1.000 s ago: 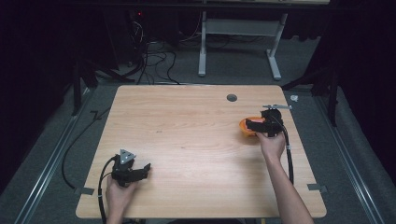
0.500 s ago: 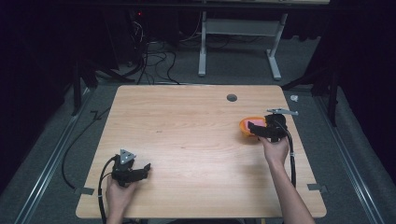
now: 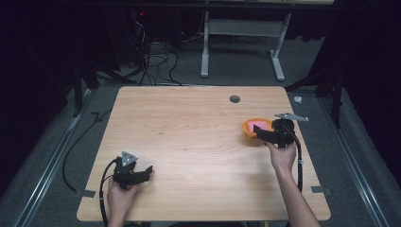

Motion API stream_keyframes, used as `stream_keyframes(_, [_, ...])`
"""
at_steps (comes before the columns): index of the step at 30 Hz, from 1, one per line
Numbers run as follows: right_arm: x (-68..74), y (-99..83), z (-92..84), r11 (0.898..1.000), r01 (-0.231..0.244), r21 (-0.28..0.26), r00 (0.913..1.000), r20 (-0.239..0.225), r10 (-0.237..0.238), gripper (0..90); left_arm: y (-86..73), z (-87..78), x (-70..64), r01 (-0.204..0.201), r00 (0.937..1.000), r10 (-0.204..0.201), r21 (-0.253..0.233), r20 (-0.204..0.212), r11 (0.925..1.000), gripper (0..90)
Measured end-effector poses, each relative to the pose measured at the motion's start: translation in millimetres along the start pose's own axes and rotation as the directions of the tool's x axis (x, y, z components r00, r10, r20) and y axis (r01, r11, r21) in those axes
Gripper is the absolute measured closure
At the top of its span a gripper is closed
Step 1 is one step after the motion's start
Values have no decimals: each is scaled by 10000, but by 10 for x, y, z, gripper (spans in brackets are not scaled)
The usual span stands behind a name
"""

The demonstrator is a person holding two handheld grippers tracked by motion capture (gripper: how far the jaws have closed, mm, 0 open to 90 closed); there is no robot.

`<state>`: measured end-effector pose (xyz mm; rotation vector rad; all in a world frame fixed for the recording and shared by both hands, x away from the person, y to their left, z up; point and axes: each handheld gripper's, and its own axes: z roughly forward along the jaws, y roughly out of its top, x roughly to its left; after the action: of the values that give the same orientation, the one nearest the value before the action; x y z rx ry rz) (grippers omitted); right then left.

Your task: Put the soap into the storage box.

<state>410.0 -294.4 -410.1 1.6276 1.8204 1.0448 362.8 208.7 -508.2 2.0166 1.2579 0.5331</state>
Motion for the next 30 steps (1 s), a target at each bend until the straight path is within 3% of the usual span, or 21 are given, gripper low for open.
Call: stream_keyframes(30, [-16, -238, -326, 9983, 332, -482, 9971, -662, -364, 225, -1, -4, 1, -33, 10000, 33, 30, 23, 10000, 202])
